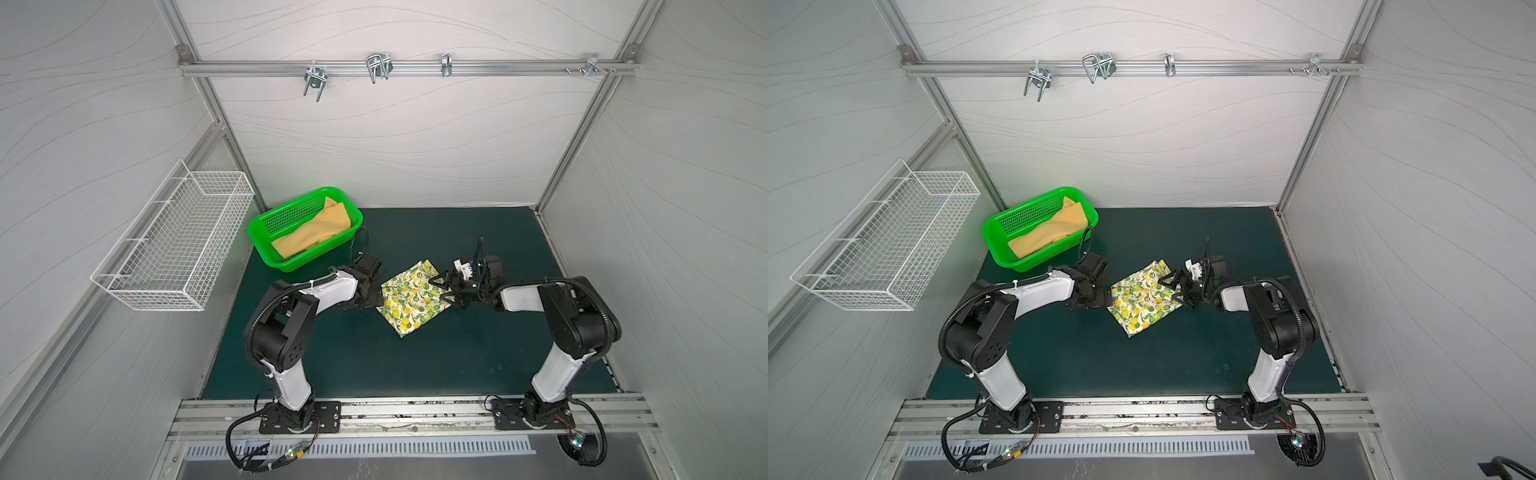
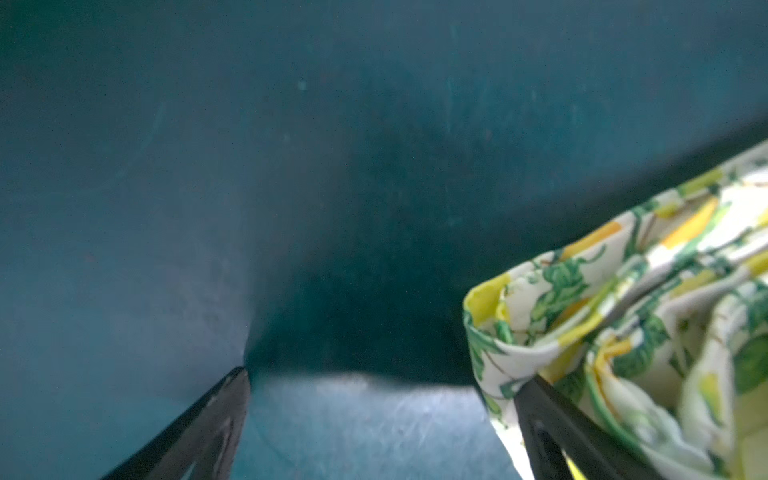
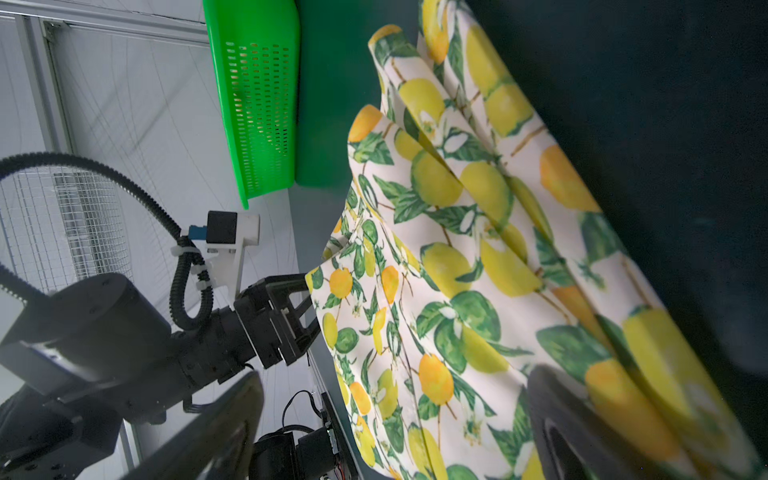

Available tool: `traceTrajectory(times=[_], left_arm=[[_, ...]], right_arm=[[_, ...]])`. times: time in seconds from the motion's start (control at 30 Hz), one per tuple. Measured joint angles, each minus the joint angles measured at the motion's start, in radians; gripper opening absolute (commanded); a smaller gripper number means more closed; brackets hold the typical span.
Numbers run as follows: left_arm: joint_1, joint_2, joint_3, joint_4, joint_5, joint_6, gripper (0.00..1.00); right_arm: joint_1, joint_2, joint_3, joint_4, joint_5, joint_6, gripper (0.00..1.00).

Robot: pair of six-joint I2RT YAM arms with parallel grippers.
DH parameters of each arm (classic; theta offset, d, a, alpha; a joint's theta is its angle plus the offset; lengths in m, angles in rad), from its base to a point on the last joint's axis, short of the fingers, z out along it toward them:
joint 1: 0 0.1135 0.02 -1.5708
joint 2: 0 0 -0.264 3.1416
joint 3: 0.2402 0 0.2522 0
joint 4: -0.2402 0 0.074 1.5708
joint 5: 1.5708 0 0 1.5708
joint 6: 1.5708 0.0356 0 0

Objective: Fold and stack the skirts

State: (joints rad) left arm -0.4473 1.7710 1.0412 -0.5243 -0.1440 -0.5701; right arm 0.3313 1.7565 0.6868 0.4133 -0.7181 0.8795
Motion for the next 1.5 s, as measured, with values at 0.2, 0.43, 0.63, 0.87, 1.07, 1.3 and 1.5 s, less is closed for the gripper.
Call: traceTrajectory(times=[0.2,0.43,0.63,0.87,1.07,1.3,1.5], left_arm=[[0.018,0.089,0.117,-0.036,0.003,0.026,0.99],[0.043,0.166,0.235,-0.06,0.006,0.061,0.99],[0.048,0.073,0.2,-0.077,0.008,0.065,0.99],[0.05,-0.15,0.146,-0.085,0.063,0.058,0.99],[0.044,-0.302,0.023,-0.055,0.191,0.035,0.99],[0.004,-0.383,-0.178,0.011,0.31,-0.005,0.99],[-0.006,-0.371,-0.301,0.089,0.368,-0.037,0.98]], right_arm=[[0.057,-0.051,-0.091,0.107,0.069,0.072,0.99],[0.178,-0.142,-0.136,0.074,0.164,0.126,0.99],[0.203,-0.314,-0.068,-0.241,0.277,0.063,0.99],[0.203,-0.332,0.201,-0.444,0.335,-0.085,0.99],[0.199,-0.15,0.357,-0.476,0.302,-0.153,0.99],[0.185,0.04,0.41,-0.473,0.24,-0.156,0.99],[0.171,0.108,0.423,-0.464,0.221,-0.155,0.99]])
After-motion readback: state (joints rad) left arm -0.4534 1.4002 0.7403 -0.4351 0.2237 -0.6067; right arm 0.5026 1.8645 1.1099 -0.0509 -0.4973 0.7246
